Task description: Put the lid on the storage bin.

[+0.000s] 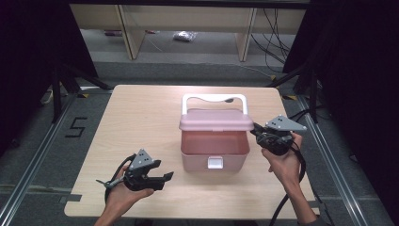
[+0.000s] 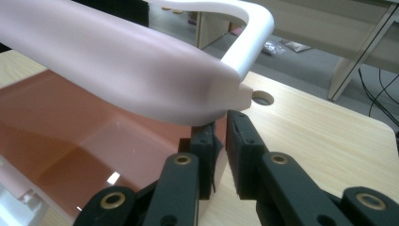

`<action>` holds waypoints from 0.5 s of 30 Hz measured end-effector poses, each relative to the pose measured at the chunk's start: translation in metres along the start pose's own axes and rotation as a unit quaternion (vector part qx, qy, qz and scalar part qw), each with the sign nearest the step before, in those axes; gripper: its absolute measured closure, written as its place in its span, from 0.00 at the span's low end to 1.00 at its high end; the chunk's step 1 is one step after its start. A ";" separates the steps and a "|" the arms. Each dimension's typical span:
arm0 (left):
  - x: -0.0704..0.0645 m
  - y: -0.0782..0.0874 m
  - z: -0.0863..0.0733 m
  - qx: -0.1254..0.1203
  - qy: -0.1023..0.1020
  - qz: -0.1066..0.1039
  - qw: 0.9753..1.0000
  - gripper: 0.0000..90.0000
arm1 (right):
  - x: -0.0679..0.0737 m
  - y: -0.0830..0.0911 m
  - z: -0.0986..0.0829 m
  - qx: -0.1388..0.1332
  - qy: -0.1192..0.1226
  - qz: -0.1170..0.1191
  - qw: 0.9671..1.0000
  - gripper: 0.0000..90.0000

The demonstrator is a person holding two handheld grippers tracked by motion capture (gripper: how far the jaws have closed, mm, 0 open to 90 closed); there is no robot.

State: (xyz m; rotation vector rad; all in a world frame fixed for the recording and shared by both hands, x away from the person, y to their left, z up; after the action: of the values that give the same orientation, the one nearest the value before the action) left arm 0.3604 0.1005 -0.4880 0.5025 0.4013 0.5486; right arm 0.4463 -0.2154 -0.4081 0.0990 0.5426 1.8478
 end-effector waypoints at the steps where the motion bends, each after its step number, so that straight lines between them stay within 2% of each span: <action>1: 0.000 0.000 -0.001 -0.006 0.002 -0.002 1.000 0.38 | 0.000 0.000 0.000 -0.002 0.001 -0.003 1.000 0.91; 2: 0.000 0.001 -0.002 -0.004 -0.001 0.001 1.000 0.37 | 0.001 0.001 -0.002 0.004 -0.002 0.000 1.000 0.90; 3: 0.000 0.001 -0.004 -0.001 -0.003 0.000 1.000 0.37 | 0.000 0.000 -0.001 -0.006 0.000 -0.005 1.000 0.90; 4: -0.001 0.001 -0.005 -0.001 -0.002 0.001 1.000 0.36 | 0.001 0.000 -0.002 -0.004 -0.002 -0.002 1.000 0.89; 5: -0.002 0.000 -0.005 -0.011 0.005 -0.001 1.000 0.35 | 0.002 0.001 -0.004 0.003 -0.003 0.002 1.000 0.89; 6: -0.002 0.001 -0.007 -0.007 0.003 -0.001 1.000 0.34 | 0.002 0.001 -0.004 -0.001 -0.003 0.003 1.000 0.89; 7: -0.003 -0.001 -0.008 -0.014 0.005 0.000 1.000 0.34 | 0.002 0.001 -0.005 -0.001 -0.002 0.001 1.000 0.89; 9: -0.003 0.000 -0.012 -0.002 -0.001 -0.005 1.000 0.33 | 0.003 0.002 -0.008 0.006 -0.002 0.005 1.000 0.88; 10: -0.005 -0.002 -0.012 -0.013 0.009 -0.005 1.000 0.33 | 0.005 0.002 -0.009 0.005 -0.017 0.003 1.000 0.87; 11: -0.005 -0.001 -0.014 -0.011 0.006 -0.005 1.000 0.32 | 0.002 0.002 -0.011 0.009 -0.001 0.003 1.000 0.87; 12: -0.004 0.000 -0.016 -0.005 0.000 -0.003 1.000 0.32 | 0.002 0.003 -0.012 0.011 0.000 0.005 1.000 0.87; 13: -0.005 -0.001 -0.016 -0.016 0.008 0.000 1.000 0.31 | 0.001 0.003 -0.013 0.012 0.000 0.004 1.000 0.87; 14: -0.005 -0.001 -0.017 -0.012 0.007 -0.005 1.000 0.30 | 0.002 0.002 -0.014 0.007 -0.012 -0.001 1.000 0.86; 15: -0.005 -0.001 -0.017 -0.014 0.007 -0.004 1.000 0.29 | 0.001 0.002 -0.015 0.007 -0.002 0.000 1.000 0.86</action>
State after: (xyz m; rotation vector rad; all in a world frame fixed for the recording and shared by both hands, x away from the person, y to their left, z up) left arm 0.3484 0.1023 -0.5015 0.4694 0.4089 0.5501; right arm 0.4394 -0.2200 -0.4207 0.1122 0.5531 1.8432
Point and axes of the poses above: each handheld gripper's, and its own axes: y roughly backward along the jaws, z roughly out of its top, x roughly to its left, the point moved 8 cm from there along -y, roughly forward along the jaws, and after that the axes turned 12 degrees about -z, right-handed, at the moved point
